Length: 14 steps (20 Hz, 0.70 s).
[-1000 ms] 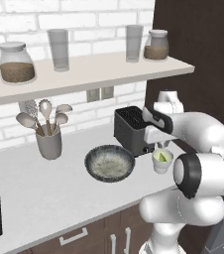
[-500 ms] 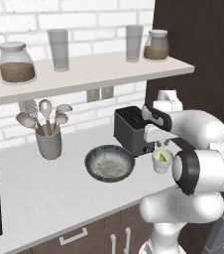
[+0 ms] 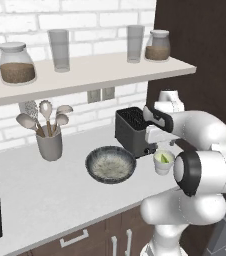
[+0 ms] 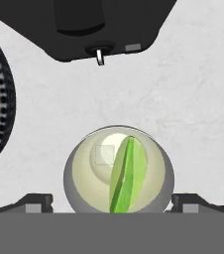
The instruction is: Grab a lemon wedge from the fridge and one ice cube from the ice bowl, and put them in the glass of lemonade.
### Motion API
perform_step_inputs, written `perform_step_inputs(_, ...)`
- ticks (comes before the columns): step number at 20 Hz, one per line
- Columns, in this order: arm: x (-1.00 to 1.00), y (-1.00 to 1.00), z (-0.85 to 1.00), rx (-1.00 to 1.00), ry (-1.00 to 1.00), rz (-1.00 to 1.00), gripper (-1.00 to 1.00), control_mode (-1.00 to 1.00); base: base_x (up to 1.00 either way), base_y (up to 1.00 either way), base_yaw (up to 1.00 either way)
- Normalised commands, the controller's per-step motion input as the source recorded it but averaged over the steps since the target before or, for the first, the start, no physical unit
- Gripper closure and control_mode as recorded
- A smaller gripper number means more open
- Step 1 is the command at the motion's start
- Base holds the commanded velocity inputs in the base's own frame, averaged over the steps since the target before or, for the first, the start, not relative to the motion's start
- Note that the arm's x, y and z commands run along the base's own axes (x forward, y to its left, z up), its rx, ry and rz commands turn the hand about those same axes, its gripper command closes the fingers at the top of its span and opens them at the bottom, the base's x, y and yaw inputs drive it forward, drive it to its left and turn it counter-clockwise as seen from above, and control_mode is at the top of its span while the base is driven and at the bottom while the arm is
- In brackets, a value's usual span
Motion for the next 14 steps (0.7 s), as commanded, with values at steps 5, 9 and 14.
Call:
perform_step_inputs(5,-0.06,0.0,0.0,0.0,-0.03,0.0,-1.0,-1.0,0.0,0.0,0.0)
perform_step_inputs(9,-0.17,0.0,0.03,0.03,-0.06,0.0,-1.0,-1.0,0.0,0.0,0.0)
perform_step_inputs(14,-0.23,-0.01,0.03,0.03,-0.09,0.0,-1.0,-1.0,0.0,0.0,0.0)
